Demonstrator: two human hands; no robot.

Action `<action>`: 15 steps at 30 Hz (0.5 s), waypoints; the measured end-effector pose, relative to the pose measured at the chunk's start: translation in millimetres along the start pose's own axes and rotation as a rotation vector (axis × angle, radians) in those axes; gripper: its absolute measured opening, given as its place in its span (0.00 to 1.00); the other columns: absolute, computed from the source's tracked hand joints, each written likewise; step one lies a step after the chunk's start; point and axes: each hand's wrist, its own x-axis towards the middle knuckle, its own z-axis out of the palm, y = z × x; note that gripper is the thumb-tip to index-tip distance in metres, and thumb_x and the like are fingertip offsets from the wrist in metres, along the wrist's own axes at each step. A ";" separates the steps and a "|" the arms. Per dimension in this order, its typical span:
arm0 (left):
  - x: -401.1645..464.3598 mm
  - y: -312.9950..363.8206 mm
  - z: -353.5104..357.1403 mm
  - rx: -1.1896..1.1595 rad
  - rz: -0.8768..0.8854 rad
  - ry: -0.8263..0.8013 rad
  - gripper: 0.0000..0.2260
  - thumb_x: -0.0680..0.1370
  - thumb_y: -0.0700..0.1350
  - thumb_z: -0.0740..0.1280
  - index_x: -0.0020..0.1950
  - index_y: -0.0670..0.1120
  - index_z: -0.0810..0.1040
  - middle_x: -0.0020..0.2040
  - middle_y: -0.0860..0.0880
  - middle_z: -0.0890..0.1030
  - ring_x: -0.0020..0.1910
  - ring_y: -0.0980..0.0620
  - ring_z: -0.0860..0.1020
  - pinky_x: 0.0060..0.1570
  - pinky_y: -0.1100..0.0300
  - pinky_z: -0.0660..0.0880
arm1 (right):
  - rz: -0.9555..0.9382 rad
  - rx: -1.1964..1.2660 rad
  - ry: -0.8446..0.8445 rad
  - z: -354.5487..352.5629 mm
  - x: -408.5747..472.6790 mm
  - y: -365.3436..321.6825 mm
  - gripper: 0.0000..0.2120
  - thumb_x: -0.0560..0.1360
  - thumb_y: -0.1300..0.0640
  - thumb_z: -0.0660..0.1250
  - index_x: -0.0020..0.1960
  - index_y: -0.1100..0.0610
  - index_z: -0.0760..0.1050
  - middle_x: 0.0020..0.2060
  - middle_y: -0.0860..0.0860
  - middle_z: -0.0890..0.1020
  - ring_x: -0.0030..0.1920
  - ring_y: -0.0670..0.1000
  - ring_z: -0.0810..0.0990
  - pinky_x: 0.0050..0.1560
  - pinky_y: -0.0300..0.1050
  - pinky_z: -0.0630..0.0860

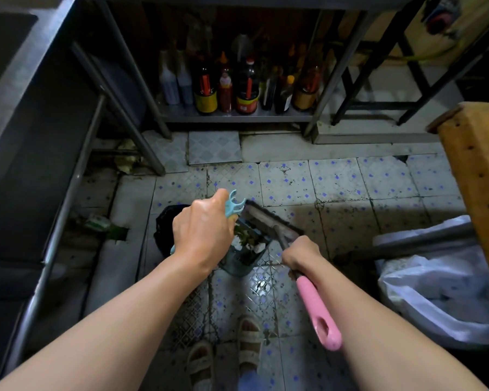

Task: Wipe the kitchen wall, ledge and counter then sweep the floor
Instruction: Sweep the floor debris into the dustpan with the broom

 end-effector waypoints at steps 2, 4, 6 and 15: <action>-5.5 -0.2 -1.4 0.020 0.002 0.003 0.08 0.77 0.51 0.64 0.51 0.49 0.70 0.41 0.46 0.79 0.37 0.42 0.72 0.36 0.57 0.63 | 0.010 0.019 0.005 -4.2 4.5 -0.9 0.19 0.72 0.61 0.66 0.61 0.66 0.74 0.58 0.61 0.78 0.56 0.59 0.80 0.50 0.43 0.76; -10.3 -1.0 -0.2 0.037 -0.004 -0.002 0.09 0.77 0.51 0.64 0.52 0.49 0.70 0.43 0.46 0.79 0.40 0.42 0.75 0.36 0.56 0.63 | 0.016 0.014 0.011 -8.4 10.5 -1.0 0.18 0.73 0.62 0.65 0.61 0.65 0.74 0.58 0.60 0.78 0.56 0.58 0.79 0.45 0.40 0.72; -13.5 -1.6 2.2 0.048 -0.011 -0.002 0.09 0.77 0.51 0.64 0.52 0.49 0.70 0.43 0.47 0.79 0.40 0.42 0.74 0.35 0.56 0.62 | 0.018 0.010 0.010 -10.5 18.4 -1.2 0.18 0.74 0.61 0.65 0.63 0.65 0.73 0.60 0.60 0.77 0.57 0.57 0.78 0.46 0.40 0.72; -1.6 2.3 10.7 0.082 -0.050 0.013 0.08 0.77 0.52 0.63 0.50 0.49 0.69 0.36 0.50 0.71 0.35 0.44 0.68 0.35 0.56 0.62 | -0.056 -0.086 -0.044 6.3 36.2 -2.4 0.18 0.77 0.61 0.61 0.65 0.67 0.70 0.63 0.61 0.75 0.63 0.58 0.74 0.60 0.45 0.72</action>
